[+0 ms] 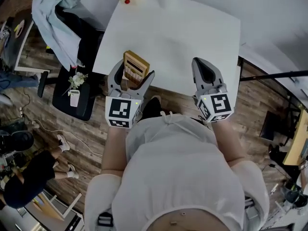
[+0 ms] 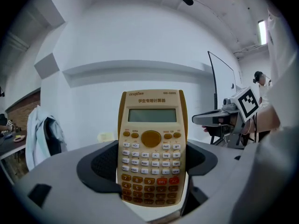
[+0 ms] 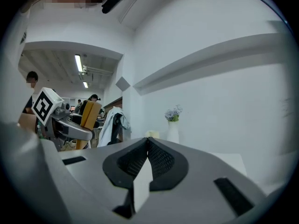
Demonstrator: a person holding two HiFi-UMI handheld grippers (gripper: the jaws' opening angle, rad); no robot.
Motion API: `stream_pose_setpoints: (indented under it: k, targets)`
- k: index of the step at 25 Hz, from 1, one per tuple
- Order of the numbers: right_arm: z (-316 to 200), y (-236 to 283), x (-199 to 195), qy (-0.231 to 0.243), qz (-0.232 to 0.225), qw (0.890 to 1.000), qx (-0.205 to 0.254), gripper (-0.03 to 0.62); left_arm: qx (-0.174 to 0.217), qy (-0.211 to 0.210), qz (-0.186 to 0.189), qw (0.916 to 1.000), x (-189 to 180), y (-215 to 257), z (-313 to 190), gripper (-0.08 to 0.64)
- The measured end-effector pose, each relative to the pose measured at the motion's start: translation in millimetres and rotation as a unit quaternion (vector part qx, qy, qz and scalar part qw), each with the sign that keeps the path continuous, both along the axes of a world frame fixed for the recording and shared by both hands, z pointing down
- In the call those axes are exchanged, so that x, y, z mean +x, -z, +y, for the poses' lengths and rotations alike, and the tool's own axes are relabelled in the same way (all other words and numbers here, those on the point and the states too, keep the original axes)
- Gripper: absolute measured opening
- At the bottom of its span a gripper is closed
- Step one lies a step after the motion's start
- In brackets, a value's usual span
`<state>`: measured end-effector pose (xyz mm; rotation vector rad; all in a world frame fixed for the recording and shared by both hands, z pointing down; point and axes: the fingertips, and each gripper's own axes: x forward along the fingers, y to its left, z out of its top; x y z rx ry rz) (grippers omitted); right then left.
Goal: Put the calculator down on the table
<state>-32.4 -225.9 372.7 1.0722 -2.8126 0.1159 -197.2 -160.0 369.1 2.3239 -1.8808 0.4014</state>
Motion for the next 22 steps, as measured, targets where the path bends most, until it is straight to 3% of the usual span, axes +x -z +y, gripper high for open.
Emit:
stream_pose_setpoints:
  k: [10, 18, 22]
  targets:
    - [-65.5, -40.7, -28.1, -0.069, 0.016, 0.997, -0.032, 0.006, -0.076, -0.097, -0.015, 0.9923, -29.5, -66.5, -104.2, 0.410]
    - [-88.3, -88.7, -41.2, -0.113, 0.047, 0.990, -0.068, 0.006, -0.177, -0.152, 0.000, 0.9724, -37.5, -160.1, -145.3, 0.410]
    - [-100.6, -112.0, -49.3, -0.124, 0.053, 0.987, -0.088, 0.006, -0.219, -0.171, -0.017, 0.9605, -39.5, -197.4, -158.7, 0.410]
